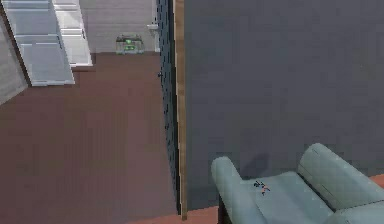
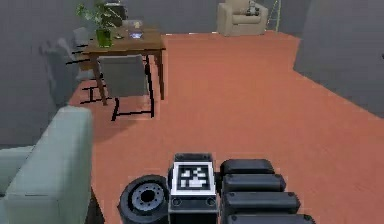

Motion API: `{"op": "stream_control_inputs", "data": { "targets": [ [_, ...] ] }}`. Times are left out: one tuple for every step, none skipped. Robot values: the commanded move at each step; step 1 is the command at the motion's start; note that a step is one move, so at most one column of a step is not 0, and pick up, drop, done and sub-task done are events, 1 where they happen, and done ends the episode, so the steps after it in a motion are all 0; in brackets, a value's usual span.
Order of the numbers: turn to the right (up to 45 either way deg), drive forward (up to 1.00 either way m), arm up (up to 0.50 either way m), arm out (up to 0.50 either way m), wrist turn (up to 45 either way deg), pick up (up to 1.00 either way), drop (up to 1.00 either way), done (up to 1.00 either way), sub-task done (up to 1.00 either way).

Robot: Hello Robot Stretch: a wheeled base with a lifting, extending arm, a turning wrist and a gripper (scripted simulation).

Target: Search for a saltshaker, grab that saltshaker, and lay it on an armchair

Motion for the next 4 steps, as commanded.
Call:
{"op": "stream_control_inputs", "data": {
  "targets": [
    [-15.0,0.00,0.00,0.00,0.0,0.00,0.00,0.00,0.00],
    [9.0,0.00,0.00,0.00,0.0,0.00,0.00,0.00,0.00],
    [0.0,0.50,0.00,0.00,0.0,0.00,0.00,0.00,0.00],
    [45.0,0.00,0.00,0.00,0.0,0.00,0.00,0.00,0.00]
  ]
}}
